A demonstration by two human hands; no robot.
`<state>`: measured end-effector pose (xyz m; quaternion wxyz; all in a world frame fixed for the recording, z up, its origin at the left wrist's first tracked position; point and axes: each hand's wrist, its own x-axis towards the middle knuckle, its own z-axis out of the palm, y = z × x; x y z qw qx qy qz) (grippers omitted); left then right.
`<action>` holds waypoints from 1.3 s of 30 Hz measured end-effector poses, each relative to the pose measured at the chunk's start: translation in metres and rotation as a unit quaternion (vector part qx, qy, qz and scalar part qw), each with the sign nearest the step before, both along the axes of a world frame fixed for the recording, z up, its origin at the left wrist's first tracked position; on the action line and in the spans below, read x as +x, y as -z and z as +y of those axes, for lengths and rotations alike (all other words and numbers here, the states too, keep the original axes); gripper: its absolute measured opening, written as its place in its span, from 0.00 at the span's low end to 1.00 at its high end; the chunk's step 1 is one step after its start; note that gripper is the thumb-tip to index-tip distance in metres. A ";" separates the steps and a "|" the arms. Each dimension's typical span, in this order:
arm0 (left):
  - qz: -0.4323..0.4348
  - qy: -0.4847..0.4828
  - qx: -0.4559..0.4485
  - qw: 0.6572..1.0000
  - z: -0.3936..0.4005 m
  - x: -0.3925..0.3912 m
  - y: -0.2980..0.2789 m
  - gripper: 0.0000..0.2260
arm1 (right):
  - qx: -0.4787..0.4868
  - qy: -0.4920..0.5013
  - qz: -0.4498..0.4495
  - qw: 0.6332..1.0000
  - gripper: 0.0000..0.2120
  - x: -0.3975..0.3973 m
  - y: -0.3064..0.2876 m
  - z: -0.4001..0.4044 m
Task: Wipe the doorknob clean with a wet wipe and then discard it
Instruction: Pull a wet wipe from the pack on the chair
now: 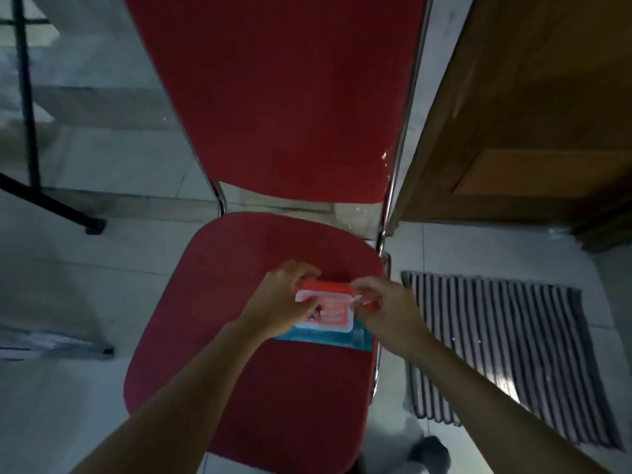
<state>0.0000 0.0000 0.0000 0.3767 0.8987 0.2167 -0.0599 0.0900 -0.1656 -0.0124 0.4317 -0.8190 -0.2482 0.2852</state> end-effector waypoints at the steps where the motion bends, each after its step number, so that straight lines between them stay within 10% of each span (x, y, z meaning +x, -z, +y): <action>1: 0.003 0.022 0.017 1.000 0.000 -0.001 0.007 0.20 | -0.004 -0.005 -0.013 1.000 0.13 -0.003 0.008 0.000; 5: -0.001 0.112 0.057 0.992 0.000 -0.013 0.034 0.30 | -0.025 -0.043 -0.040 0.998 0.20 -0.014 0.029 -0.001; 25: -0.063 0.202 0.188 0.959 0.027 0.010 0.071 0.21 | -0.038 -0.045 -0.083 0.995 0.28 0.017 0.062 0.025; 35: -0.106 -0.245 0.083 0.960 0.015 0.047 0.060 0.09 | -0.002 -0.012 -0.045 0.999 0.32 0.014 0.061 0.024; 39: -0.115 -0.213 0.065 0.968 0.005 0.040 0.068 0.04 | 0.005 -0.033 -0.063 0.997 0.33 0.018 0.064 0.023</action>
